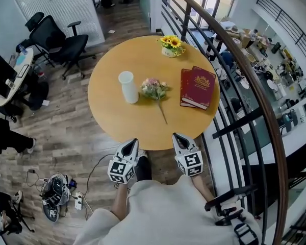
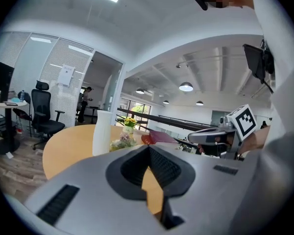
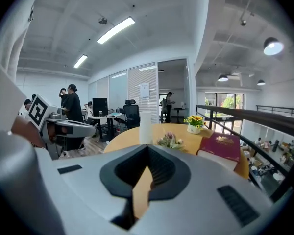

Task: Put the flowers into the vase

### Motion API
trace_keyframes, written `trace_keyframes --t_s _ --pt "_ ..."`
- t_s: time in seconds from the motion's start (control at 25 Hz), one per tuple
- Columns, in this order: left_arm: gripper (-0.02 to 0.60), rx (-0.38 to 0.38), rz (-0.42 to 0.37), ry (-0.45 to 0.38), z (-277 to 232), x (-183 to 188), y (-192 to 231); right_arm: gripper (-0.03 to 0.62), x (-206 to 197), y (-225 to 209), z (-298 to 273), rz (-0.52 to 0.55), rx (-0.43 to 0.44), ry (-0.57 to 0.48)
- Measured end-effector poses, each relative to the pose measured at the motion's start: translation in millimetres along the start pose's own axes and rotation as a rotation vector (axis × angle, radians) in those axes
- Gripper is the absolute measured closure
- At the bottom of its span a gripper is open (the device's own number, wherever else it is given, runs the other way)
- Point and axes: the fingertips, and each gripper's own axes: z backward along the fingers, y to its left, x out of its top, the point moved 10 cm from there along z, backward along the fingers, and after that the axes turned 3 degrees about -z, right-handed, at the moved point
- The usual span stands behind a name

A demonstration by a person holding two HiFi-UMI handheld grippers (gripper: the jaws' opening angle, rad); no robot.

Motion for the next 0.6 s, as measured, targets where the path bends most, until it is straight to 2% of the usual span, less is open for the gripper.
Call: trace_keyframes --t_s 0.2,0.4,0.6 --pt "0.574 -0.015 0.019 0.003 -27 20 54 0.585 32 2 -56 0.008 -0.001 0.016" --pt "0.574 -0.026 0.005 -0.025 -55 46 110 0.585 73 -1 -116 0.033 -0.001 -0.003" --pt "0.574 -0.022 -0.004 -0.036 -77 52 151 0.586 97 -10 -161 0.057 -0.021 -0.026"
